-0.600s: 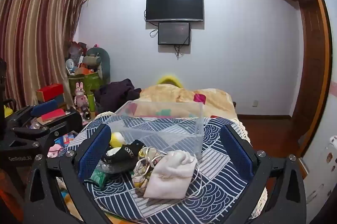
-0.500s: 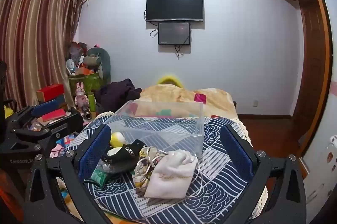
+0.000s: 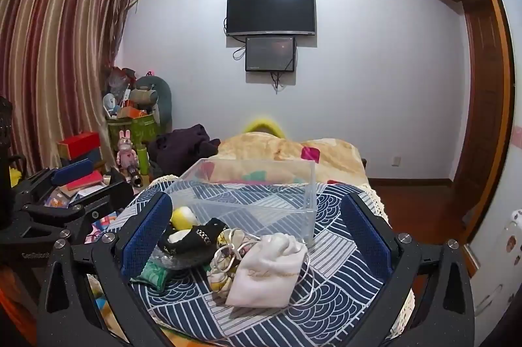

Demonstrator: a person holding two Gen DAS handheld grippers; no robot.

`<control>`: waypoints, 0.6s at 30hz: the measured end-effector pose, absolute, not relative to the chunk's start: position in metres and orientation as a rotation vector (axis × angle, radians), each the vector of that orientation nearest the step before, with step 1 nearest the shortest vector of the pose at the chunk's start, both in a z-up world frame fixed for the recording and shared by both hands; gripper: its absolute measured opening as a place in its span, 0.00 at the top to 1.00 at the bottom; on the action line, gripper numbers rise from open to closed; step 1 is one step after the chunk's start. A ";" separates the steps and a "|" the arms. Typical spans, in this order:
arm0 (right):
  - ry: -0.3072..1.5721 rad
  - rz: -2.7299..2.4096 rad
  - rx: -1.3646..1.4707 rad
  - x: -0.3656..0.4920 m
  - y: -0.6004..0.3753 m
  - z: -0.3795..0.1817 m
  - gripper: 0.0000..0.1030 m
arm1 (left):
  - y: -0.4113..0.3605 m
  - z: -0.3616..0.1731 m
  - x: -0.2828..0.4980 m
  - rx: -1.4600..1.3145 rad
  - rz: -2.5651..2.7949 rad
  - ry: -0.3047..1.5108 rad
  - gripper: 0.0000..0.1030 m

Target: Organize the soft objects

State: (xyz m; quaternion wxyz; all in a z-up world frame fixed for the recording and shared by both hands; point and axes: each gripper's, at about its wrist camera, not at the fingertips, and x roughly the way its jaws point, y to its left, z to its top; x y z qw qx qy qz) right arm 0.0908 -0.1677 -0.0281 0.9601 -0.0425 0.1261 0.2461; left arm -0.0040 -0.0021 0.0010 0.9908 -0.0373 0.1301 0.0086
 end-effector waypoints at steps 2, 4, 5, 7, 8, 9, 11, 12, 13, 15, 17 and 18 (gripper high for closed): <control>0.256 0.499 -0.086 0.090 -0.167 -0.028 0.00 | -0.002 0.001 -0.004 -0.072 0.017 0.261 0.00; 0.255 0.498 -0.086 0.090 -0.168 -0.028 0.00 | -0.002 0.000 -0.004 -0.067 0.013 0.262 0.00; 0.256 0.500 -0.085 0.090 -0.169 -0.028 0.00 | -0.004 0.000 -0.004 -0.064 0.012 0.261 0.00; 0.254 0.501 -0.085 0.089 -0.169 -0.028 0.00 | -0.007 0.000 -0.004 -0.055 0.014 0.259 0.00; 0.253 0.502 -0.085 0.088 -0.169 -0.027 0.00 | -0.007 0.000 -0.004 -0.053 0.016 0.258 0.00; 0.251 0.503 -0.084 0.089 -0.168 -0.025 0.00 | -0.007 0.000 -0.005 -0.052 0.016 0.257 0.00; 0.249 0.504 -0.085 0.087 -0.167 -0.024 0.00 | -0.008 0.000 -0.005 -0.054 0.015 0.258 0.00; 0.248 0.504 -0.085 0.087 -0.167 -0.024 0.00 | -0.008 0.000 -0.005 -0.055 0.014 0.258 0.00; 0.248 0.504 -0.085 0.087 -0.167 -0.024 0.00 | -0.008 0.000 -0.006 -0.055 0.015 0.257 0.00; 0.247 0.504 -0.084 0.087 -0.168 -0.024 0.00 | -0.008 0.000 -0.006 -0.053 0.017 0.258 0.00; 0.246 0.504 -0.082 0.087 -0.167 -0.024 0.00 | -0.009 -0.001 -0.006 -0.053 0.019 0.259 0.00; 0.247 0.503 -0.080 0.087 -0.168 -0.024 0.00 | -0.009 -0.001 -0.006 -0.055 0.020 0.259 0.00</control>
